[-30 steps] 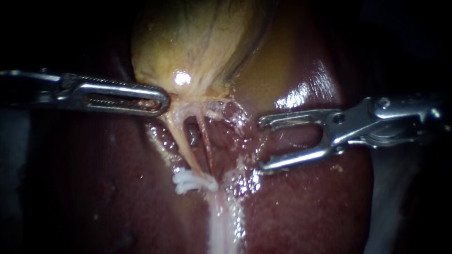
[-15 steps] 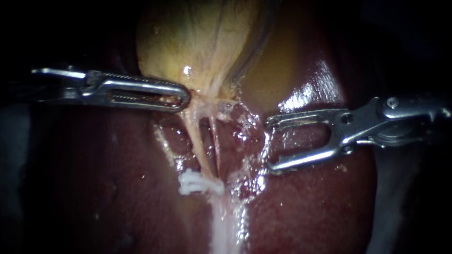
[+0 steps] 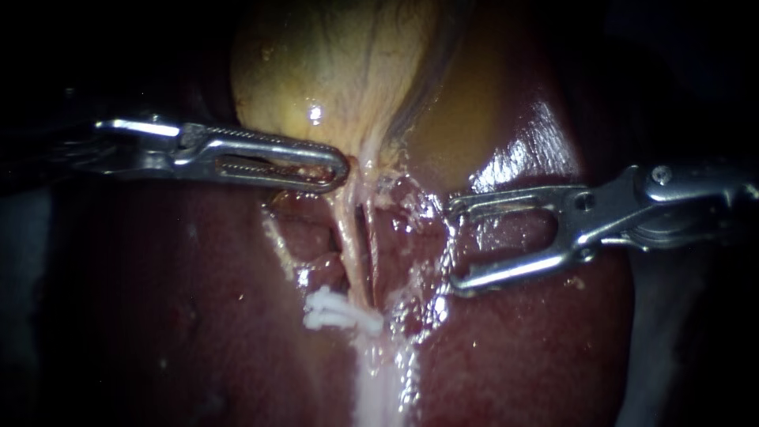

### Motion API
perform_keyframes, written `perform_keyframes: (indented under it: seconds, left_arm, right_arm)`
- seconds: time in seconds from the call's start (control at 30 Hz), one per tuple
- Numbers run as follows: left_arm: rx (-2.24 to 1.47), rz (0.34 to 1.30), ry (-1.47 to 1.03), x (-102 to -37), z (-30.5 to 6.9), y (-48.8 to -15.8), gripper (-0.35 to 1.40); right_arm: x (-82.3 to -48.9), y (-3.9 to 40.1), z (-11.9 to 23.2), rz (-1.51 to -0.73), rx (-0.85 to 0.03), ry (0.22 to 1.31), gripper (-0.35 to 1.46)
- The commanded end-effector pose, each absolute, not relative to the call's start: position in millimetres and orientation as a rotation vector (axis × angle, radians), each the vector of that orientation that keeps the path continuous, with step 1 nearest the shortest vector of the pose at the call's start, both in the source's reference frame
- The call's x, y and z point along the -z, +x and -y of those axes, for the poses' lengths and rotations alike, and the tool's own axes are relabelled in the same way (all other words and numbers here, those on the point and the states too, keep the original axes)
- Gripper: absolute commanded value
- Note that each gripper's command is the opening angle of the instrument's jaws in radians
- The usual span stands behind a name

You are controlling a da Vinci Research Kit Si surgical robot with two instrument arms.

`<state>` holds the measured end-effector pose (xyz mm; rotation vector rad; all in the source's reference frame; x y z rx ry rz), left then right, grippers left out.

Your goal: Going back second clip left tube

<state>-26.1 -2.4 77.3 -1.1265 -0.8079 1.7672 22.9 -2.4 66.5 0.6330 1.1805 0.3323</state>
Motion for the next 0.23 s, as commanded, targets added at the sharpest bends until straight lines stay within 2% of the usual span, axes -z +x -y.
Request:
perform_keyframes:
  seconds: [0.03,0.23]
  left_arm:
    - [-1.767,0.809,-1.128,-77.2,2.4,-26.1,-0.35]
    - [-1.768,0.809,-1.129,-77.3,2.4,-26.1,-0.35]
  right_arm:
    - [-66.5,22.9,2.4,-1.18,-0.332,0.633,0.49]
    - [-66.5,22.9,2.4,-1.18,-0.332,0.633,0.49]
